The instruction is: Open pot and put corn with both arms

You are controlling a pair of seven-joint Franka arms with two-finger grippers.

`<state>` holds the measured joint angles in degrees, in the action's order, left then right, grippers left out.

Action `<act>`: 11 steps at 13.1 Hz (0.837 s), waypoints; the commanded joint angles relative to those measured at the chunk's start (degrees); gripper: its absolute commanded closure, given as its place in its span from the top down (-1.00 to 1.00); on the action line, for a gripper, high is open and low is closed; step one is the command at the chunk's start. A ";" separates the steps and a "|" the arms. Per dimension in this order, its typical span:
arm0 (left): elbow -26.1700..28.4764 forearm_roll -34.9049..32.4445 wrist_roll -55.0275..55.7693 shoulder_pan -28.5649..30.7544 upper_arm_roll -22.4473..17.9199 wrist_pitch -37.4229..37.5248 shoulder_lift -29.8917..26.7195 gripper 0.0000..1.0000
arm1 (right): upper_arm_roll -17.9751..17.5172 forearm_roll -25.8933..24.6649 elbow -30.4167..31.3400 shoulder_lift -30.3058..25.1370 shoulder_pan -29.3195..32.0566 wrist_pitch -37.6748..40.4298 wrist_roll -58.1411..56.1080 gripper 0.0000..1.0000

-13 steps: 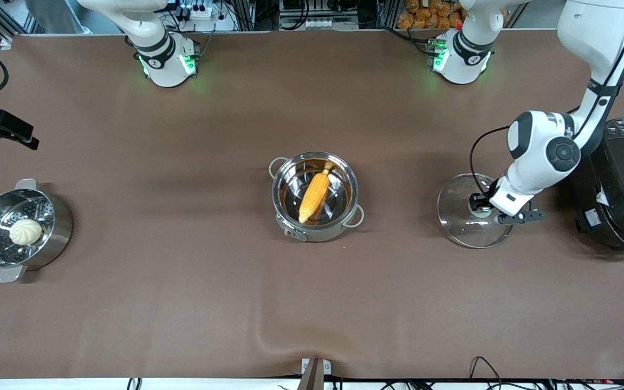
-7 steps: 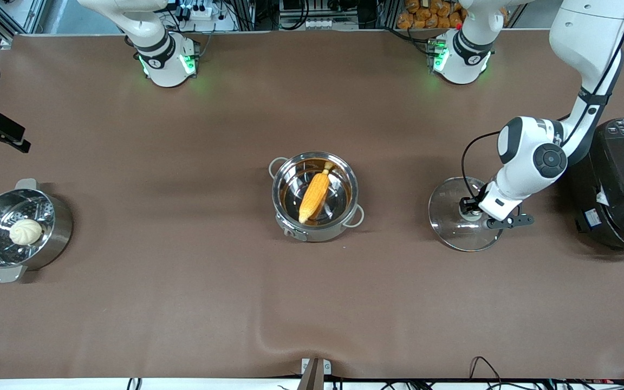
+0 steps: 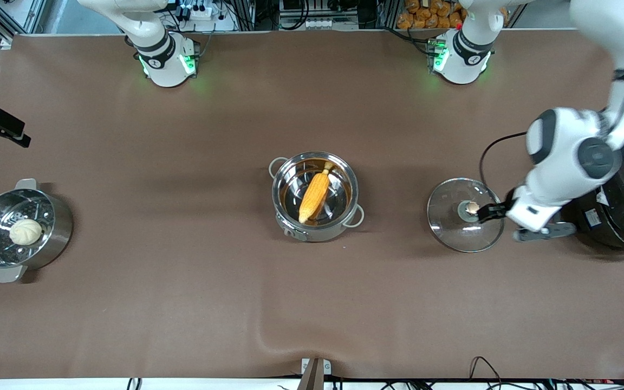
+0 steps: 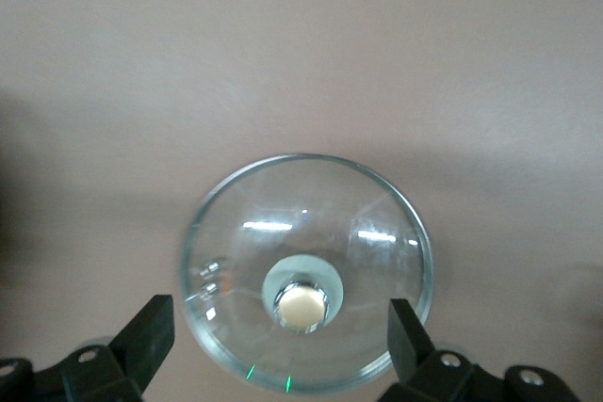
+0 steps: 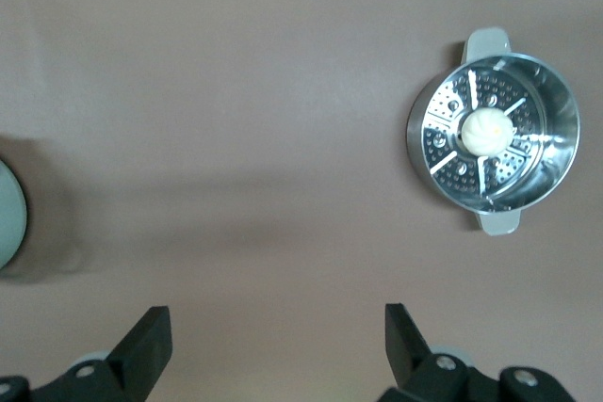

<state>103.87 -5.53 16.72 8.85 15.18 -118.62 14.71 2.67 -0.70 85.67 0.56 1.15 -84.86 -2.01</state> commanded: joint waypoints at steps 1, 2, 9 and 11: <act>-14.97 -0.55 0.06 0.20 0.55 16.87 0.06 1.00 | -0.73 -0.44 -1.38 0.14 1.22 1.97 -0.36 1.00; -17.28 1.55 1.29 0.29 0.46 21.19 -1.94 1.00 | -0.65 -0.45 -1.47 0.14 1.39 1.97 -0.36 1.00; -17.21 2.18 -3.96 -0.49 -0.85 29.14 -12.94 1.00 | -0.73 -0.36 -1.82 -0.03 1.48 3.56 -0.80 1.00; -17.12 2.54 -2.93 -3.82 -3.57 34.74 -14.52 1.00 | -0.82 -0.27 -1.82 -0.03 1.22 3.56 -0.54 1.00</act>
<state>85.72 -4.35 14.45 7.71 14.13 -87.43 2.53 2.76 -0.78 84.70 0.44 1.37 -82.18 -2.01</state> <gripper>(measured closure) 0.000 0.000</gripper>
